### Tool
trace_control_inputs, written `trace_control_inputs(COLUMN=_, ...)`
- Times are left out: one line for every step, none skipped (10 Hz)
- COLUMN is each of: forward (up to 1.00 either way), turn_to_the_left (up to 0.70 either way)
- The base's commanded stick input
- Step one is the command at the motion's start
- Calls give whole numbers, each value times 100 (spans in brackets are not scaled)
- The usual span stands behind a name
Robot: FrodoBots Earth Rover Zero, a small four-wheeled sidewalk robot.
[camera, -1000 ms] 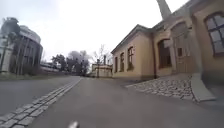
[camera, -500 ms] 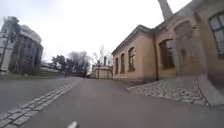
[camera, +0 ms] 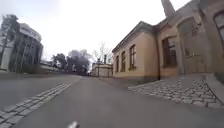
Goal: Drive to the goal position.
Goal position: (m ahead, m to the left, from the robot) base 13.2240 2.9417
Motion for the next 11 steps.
trace_control_inputs(forward=70, turn_to_the_left=0)
trace_control_inputs(forward=70, turn_to_the_left=0)
trace_control_inputs(forward=70, turn_to_the_left=0)
trace_control_inputs(forward=70, turn_to_the_left=0)
trace_control_inputs(forward=70, turn_to_the_left=0)
trace_control_inputs(forward=70, turn_to_the_left=0)
trace_control_inputs(forward=70, turn_to_the_left=0)
trace_control_inputs(forward=70, turn_to_the_left=0)
trace_control_inputs(forward=70, turn_to_the_left=0)
trace_control_inputs(forward=70, turn_to_the_left=0)
trace_control_inputs(forward=70, turn_to_the_left=0)
